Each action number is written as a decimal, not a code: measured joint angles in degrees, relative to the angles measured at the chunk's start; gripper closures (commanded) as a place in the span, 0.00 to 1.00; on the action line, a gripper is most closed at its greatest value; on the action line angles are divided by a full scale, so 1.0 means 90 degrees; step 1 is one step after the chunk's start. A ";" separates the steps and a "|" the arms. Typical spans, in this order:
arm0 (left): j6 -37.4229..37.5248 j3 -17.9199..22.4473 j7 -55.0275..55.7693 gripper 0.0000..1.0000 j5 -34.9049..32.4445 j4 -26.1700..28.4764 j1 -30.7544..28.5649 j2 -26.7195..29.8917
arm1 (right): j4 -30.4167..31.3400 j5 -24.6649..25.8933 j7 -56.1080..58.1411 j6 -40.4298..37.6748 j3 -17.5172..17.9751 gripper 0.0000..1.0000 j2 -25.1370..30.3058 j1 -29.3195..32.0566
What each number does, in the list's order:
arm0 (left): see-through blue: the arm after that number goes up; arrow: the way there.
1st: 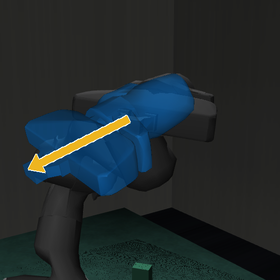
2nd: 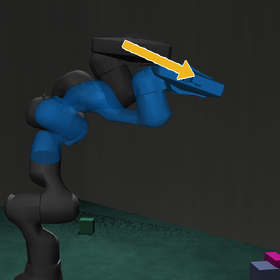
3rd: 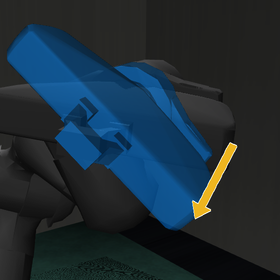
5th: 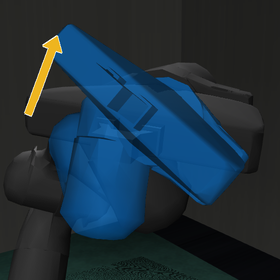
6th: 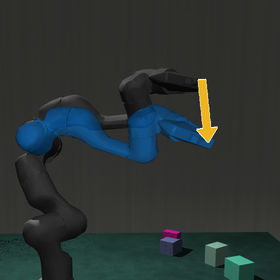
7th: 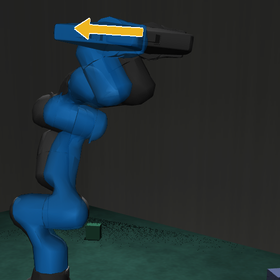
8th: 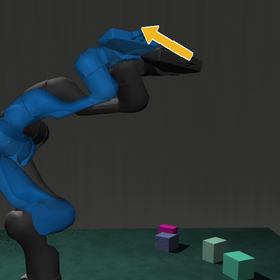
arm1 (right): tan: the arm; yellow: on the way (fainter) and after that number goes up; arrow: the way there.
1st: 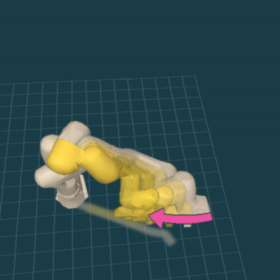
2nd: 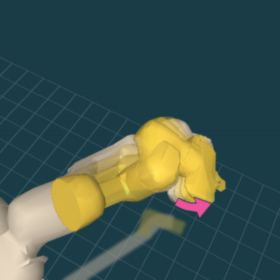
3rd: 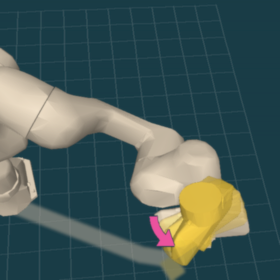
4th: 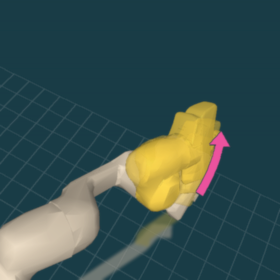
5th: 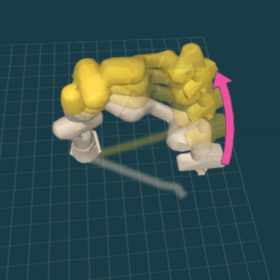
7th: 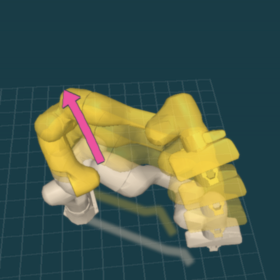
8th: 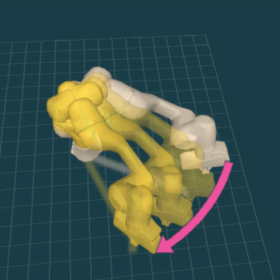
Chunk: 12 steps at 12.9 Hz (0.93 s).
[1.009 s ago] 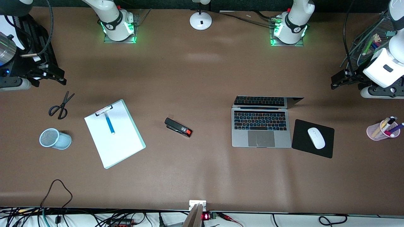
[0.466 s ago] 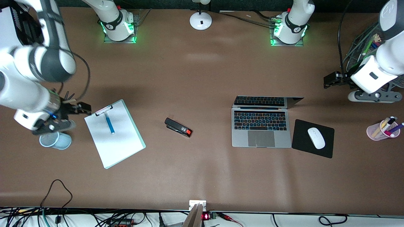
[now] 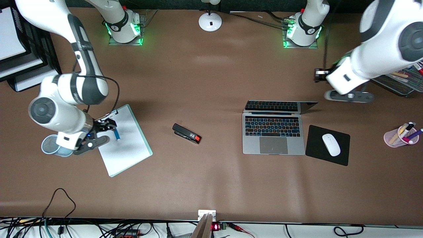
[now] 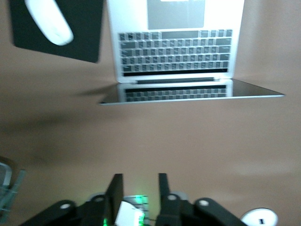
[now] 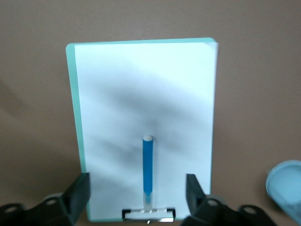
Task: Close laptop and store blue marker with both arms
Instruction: 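Grasp the blue marker with the right gripper while the left gripper reaches the laptop lid, then carry the marker to the pen cup while the left gripper pushes the lid down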
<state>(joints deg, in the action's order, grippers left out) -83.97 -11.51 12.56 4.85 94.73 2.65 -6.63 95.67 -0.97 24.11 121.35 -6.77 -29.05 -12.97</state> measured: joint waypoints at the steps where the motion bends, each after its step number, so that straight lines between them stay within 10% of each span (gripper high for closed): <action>1: -0.0221 -0.0175 0.0256 1.00 0.0045 0.0176 0.0005 -0.0051 | 0.0087 0.0000 0.0174 0.0203 0.0000 0.28 -0.0122 -0.0005; 12: -0.4376 -0.0877 0.1084 1.00 -0.0427 0.2745 0.0002 -0.0402 | 0.0641 0.0000 0.0548 0.1412 0.0004 0.44 -0.0823 0.0004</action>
<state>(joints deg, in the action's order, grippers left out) -123.35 -19.40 22.31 1.00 119.44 2.67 -10.24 101.44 -0.97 29.05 134.05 -6.73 -36.46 -12.93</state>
